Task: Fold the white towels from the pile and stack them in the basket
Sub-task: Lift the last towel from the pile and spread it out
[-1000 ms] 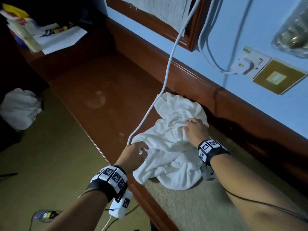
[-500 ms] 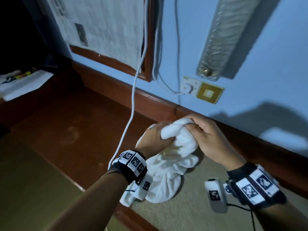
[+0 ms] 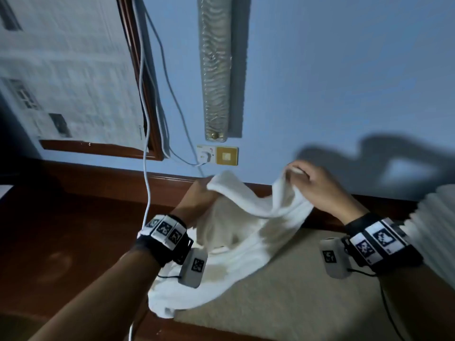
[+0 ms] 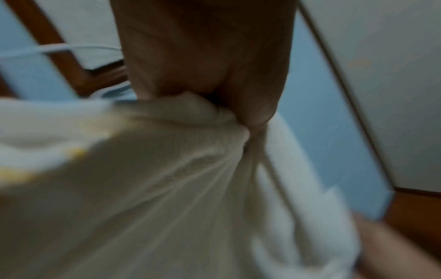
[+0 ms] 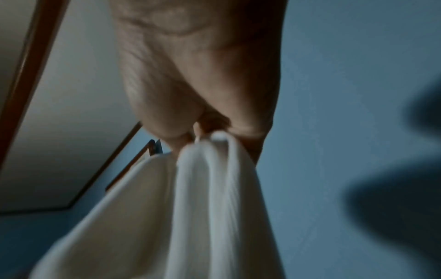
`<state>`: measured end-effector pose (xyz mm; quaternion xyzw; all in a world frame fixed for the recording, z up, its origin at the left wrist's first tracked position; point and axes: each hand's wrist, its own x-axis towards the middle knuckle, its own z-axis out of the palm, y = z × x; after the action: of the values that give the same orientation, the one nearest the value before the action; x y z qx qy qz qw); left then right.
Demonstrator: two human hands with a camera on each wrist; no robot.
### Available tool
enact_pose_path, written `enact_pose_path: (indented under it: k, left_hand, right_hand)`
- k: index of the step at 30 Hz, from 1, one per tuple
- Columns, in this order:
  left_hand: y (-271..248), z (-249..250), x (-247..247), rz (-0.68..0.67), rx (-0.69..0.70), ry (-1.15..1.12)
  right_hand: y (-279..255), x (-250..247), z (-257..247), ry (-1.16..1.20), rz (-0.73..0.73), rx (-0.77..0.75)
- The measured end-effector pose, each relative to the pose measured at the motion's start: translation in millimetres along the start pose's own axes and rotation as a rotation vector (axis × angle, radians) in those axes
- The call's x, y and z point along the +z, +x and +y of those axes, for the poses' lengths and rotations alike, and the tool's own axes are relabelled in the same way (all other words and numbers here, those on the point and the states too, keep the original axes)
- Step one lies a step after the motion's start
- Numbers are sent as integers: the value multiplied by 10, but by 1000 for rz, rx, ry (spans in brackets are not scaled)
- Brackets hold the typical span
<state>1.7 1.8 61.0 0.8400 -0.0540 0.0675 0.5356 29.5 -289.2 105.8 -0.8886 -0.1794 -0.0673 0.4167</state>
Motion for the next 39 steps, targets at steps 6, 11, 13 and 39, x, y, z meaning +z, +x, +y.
enact_pose_path:
  k: [6,11,13,39]
  left_hand:
    - [-29,1468,123,-115,344,313]
    - [-103,1748,76,-47,380,452]
    - [-108,1586,142,-64,283,368]
    - [-11,1829,1321,66,267,269]
  right_hand:
    - [-552,-88,-449,176,-327,-67]
    - [-678,-329,-637,244,60,-179]
    - [-683,-523,-617,383,158,-185]
    - [-952,-2624,2055,-40,364,348]
